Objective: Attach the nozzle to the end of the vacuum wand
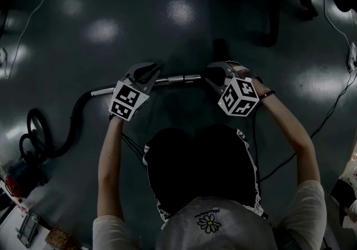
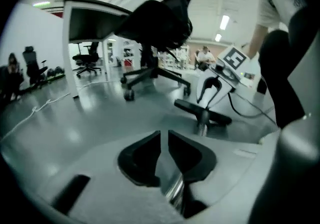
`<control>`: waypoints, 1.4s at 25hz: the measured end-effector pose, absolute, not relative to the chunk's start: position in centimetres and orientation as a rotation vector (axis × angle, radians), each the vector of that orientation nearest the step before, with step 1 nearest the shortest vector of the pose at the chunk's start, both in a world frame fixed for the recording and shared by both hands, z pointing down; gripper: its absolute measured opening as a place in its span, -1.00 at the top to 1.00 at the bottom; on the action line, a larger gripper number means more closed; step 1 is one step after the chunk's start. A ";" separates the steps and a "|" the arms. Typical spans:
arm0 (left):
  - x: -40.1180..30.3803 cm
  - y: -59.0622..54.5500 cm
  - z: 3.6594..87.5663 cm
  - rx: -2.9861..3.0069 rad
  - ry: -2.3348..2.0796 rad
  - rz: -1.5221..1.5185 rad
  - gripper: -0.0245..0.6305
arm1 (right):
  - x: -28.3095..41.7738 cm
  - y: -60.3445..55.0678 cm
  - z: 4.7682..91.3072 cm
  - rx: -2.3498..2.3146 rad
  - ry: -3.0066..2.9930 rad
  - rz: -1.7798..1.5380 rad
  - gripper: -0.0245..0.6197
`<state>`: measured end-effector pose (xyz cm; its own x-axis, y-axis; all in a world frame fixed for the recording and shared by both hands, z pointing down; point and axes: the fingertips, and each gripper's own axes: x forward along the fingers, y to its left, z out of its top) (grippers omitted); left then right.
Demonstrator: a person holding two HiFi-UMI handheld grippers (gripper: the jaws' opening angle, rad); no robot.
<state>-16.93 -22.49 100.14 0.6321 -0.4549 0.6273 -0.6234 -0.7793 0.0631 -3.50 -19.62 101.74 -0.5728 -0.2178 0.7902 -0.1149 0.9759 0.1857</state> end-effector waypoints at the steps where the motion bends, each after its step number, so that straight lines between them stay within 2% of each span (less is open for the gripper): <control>1: -16.9 -23.9 98.4 2.548 -0.965 0.704 0.79 | -4.1 -20.7 99.8 0.307 -2.241 -0.082 0.63; 3: -16.8 -27.2 93.3 2.476 -1.153 0.313 0.91 | -5.2 -23.3 95.1 0.483 -2.381 0.110 0.86; 4: -16.6 -28.6 90.2 2.453 -1.245 0.163 0.92 | -5.7 -24.6 92.1 0.585 -2.455 0.226 0.90; 7: -16.6 -31.1 78.4 2.416 -1.533 -0.091 0.92 | -6.2 -28.4 80.6 0.935 -2.618 0.500 0.90; 10: -17.0 -30.3 63.5 2.380 -1.704 -0.294 0.92 | -5.7 -30.0 66.7 1.206 -2.700 0.625 0.90; 17: -17.0 -24.2 28.6 2.322 -1.838 -0.415 0.92 | -2.7 -25.4 33.0 1.404 -2.729 0.764 0.90; 21: -15.4 -19.2 14.6 2.321 -1.855 -0.416 0.92 | 0.5 -20.9 19.4 1.535 -2.623 0.767 0.90; 24: -14.4 -16.7 10.2 2.356 -1.833 -0.457 0.92 | 2.0 -18.5 14.9 1.594 -2.633 0.745 0.90; 29: -12.0 -13.9 9.1 2.431 -1.801 -0.429 0.92 | 1.4 -15.5 13.1 1.557 -2.653 0.559 0.90; 35: -10.7 -12.3 8.0 2.487 -1.791 -0.405 0.92 | 0.4 -13.5 10.9 1.509 -2.728 0.496 0.90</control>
